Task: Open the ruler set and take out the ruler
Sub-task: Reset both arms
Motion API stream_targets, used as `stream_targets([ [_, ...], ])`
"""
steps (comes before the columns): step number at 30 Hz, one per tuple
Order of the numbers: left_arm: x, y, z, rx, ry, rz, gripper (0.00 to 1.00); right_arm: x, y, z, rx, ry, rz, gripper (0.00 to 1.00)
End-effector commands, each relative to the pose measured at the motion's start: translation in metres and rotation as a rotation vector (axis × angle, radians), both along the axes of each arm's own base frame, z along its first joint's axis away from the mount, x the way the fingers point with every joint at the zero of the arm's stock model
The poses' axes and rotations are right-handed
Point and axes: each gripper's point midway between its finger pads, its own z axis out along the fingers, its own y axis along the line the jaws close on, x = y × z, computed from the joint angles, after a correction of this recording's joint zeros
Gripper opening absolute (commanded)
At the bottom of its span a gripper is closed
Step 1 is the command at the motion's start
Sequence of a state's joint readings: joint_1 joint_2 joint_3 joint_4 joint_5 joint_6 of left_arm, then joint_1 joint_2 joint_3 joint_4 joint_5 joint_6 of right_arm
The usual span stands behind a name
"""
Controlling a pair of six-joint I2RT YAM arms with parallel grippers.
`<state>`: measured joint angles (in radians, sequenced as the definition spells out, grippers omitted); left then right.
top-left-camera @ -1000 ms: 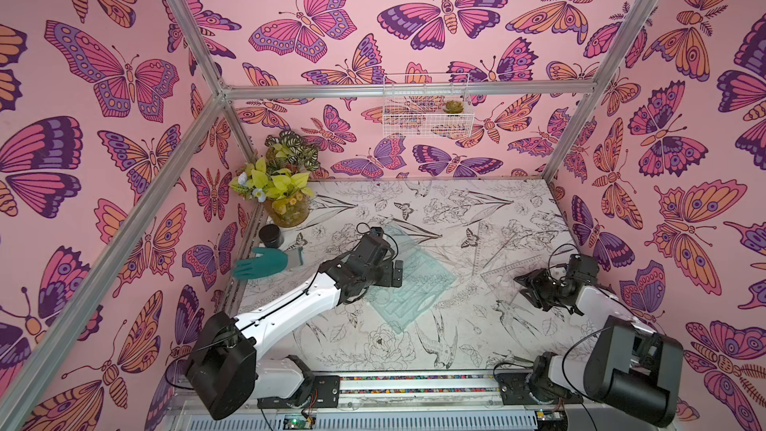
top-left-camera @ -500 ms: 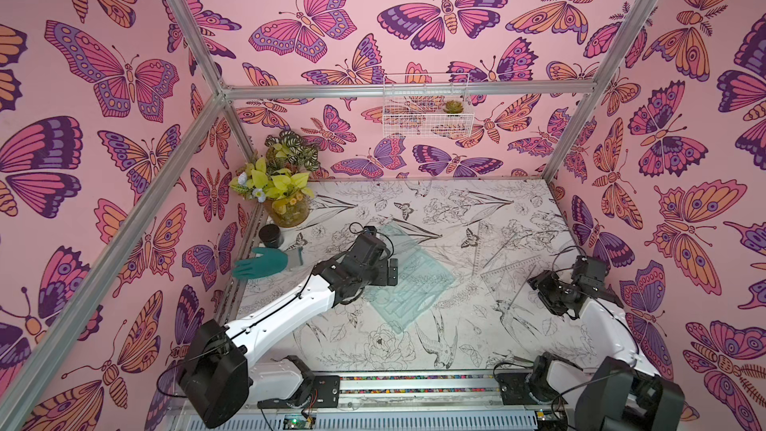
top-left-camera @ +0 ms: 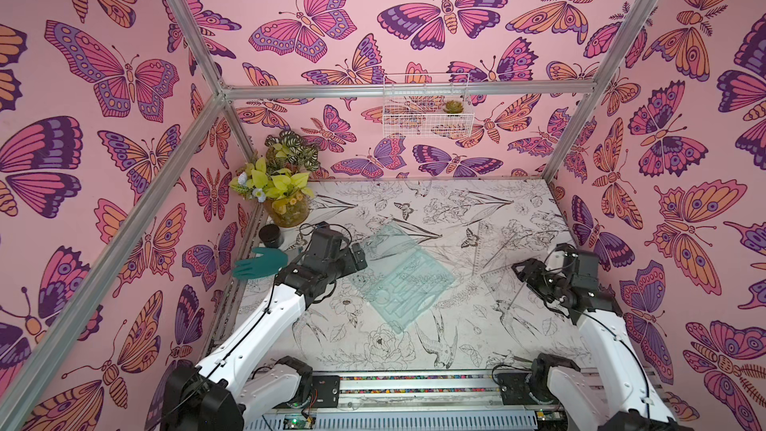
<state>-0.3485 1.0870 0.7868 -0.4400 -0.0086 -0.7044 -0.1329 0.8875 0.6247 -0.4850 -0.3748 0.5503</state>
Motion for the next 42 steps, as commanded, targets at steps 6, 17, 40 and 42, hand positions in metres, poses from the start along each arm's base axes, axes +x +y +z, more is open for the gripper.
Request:
stream_targets([
  [6, -0.014, 0.01, -0.041, -0.104, 0.128, 0.062, 0.96, 0.007, 0.045, 0.007, -0.119, -0.007, 0.241, 0.55],
  [17, 0.019, 0.067, 0.002, 0.393, -0.021, 0.056, 0.98, 0.044, 0.035, 0.031, -0.482, -0.399, 0.129, 0.58],
  [40, 0.074, 0.105, -0.03, 0.548, -0.5, -0.003, 1.0, 0.085, -0.036, 0.017, -0.823, -0.551, -0.108, 0.59],
  [42, 0.081, 0.109, -0.039, 0.539, -0.486, -0.011, 1.0, 0.088, -0.042, 0.003, -0.827, -0.529, -0.116, 0.58],
])
